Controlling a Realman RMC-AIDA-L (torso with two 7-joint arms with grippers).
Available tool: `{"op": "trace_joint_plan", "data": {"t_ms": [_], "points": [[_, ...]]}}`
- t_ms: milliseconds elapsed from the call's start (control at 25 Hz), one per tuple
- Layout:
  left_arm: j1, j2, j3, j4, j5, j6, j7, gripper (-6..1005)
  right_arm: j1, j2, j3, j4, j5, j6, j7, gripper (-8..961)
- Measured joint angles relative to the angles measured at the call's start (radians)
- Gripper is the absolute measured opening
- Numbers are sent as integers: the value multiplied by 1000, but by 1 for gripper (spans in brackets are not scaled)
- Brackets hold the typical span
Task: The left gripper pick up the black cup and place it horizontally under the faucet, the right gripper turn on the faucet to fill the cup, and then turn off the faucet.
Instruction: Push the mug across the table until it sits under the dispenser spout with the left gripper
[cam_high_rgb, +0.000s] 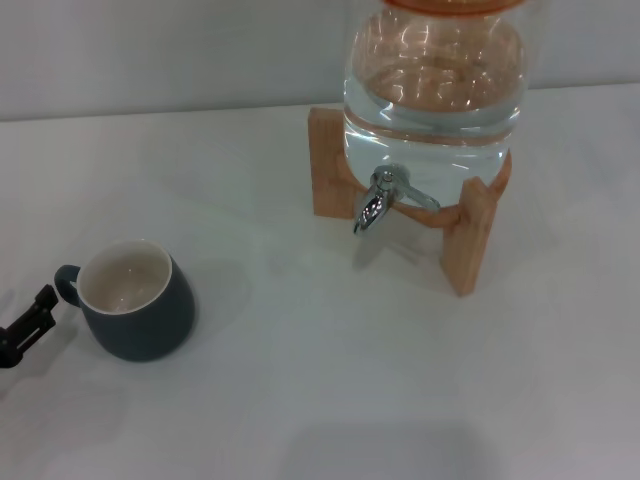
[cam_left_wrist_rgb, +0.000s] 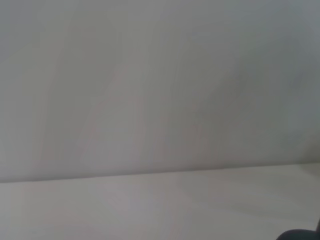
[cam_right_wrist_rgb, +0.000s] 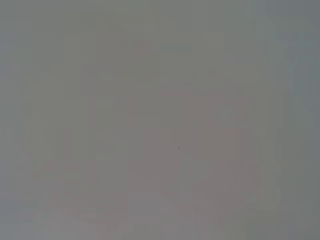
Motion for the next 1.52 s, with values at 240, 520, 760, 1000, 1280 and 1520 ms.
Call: {"op": "trace_joint_plan", "data": {"t_ms": [240,520,760,1000,1280,1520], "points": [[-18,0,0,-7,-2,10,0,879,-1,0,1,1,0,-1,0,843],[-33,0,6,-12,5,26,0,879,-3,0,5,1,0,-2,-1,844],[-35,0,8,-14,15,28,0,878,-2,0,5,1,0,-1,-1,843],[-44,0,8,-19,20,28,0,878,1,0,2,1,0,-1,-1,844],[-48,0,8,-19,22,28,0,878,-2,1,4,1,0,-1,-1,844],[-49,0,8,-16,23,28,0,879,-4,2,6,1,0,-1,-1,843]]}}
